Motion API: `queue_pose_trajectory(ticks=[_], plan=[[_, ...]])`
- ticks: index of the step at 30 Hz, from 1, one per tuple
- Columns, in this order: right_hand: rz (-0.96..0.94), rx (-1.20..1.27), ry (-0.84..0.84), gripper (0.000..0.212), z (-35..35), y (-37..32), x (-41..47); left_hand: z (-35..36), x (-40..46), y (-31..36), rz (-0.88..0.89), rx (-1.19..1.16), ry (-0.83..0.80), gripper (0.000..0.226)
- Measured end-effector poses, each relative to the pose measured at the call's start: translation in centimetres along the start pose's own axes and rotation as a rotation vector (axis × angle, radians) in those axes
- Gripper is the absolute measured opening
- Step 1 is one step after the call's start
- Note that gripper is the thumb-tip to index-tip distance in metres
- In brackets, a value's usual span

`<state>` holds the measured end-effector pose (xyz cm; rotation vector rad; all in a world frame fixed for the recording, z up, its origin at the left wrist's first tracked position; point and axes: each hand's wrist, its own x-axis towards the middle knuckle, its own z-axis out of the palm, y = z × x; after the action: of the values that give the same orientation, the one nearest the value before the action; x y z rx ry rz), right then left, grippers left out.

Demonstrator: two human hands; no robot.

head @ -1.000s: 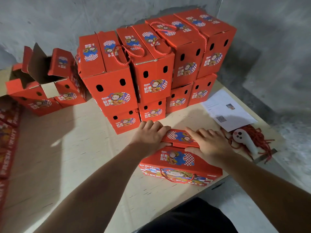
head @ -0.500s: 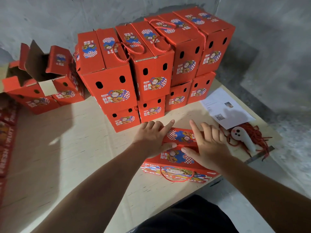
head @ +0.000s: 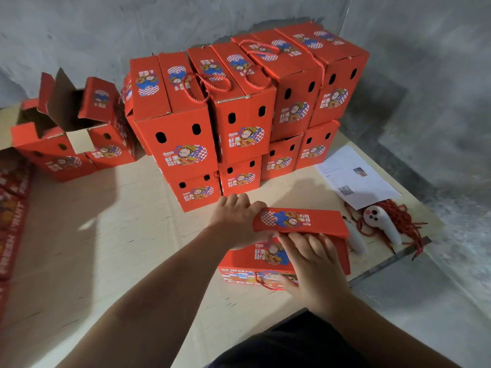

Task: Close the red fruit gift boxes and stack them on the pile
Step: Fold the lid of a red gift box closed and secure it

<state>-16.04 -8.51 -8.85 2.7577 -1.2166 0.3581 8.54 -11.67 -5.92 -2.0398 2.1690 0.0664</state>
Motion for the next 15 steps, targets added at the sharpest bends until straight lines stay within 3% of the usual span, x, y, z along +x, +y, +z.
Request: queue_pose_trajectory(ticks=[5, 9, 15], plan=[[0.244, 0.117, -0.151, 0.096, -1.1, -2.3, 1.2, 0.5, -0.3, 0.4, -0.027, 0.053, 0.053, 0.099], [0.163, -0.023, -0.113, 0.108, -1.1, -2.0, 1.5, 0.4, -0.7, 0.4, -0.005, 0.039, 0.085, 0.101], [0.034, -0.087, -0.019, 0.087, -1.8, -1.1, 3.6, -1.0, -0.4, -0.7, -0.03, -0.117, -0.021, 0.117]])
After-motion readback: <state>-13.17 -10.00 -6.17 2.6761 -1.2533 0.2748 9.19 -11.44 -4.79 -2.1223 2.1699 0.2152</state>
